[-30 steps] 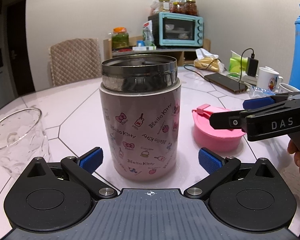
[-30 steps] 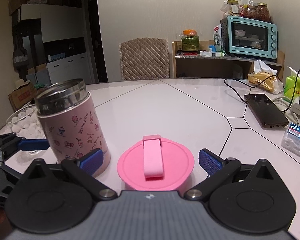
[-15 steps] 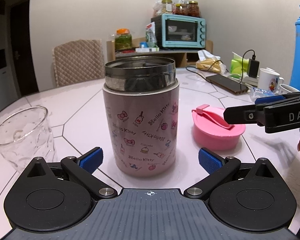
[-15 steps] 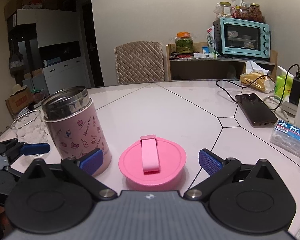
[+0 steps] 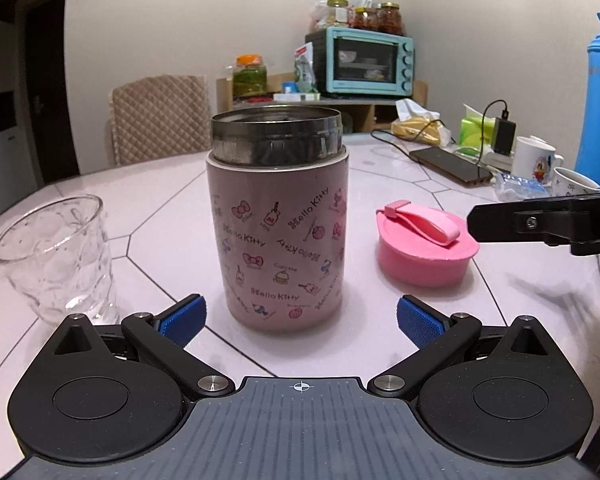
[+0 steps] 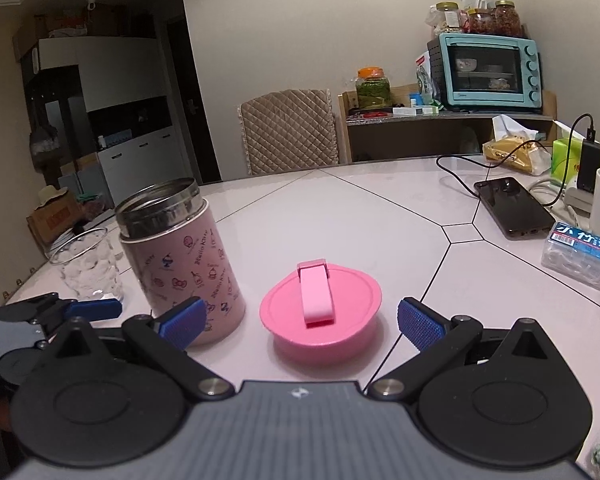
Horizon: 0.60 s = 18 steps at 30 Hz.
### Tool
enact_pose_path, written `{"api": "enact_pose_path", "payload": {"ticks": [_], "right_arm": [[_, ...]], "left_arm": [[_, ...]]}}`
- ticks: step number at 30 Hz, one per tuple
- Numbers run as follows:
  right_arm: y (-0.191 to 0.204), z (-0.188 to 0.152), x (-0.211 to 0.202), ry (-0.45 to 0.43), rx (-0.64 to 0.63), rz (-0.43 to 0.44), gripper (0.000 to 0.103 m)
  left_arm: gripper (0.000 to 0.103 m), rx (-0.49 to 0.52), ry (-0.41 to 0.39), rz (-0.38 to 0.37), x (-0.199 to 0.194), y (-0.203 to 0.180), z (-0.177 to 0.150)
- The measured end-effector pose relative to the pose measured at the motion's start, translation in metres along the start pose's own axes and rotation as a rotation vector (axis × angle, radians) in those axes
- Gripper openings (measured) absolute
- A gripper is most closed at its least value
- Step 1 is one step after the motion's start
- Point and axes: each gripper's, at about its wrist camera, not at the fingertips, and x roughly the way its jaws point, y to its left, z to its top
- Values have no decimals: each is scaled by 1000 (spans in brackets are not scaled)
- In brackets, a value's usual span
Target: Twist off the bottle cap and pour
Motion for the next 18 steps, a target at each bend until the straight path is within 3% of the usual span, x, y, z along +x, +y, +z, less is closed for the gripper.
{"api": "enact_pose_path", "payload": {"ticks": [11, 18], "right_arm": [[2, -9, -24, -50, -31, -42, 103], [1, -14, -35, -60, -27, -47, 103]], "left_arm": [[103, -17, -11, 0, -11, -5, -4], [103, -10, -27, 40, -19, -10, -5]]}}
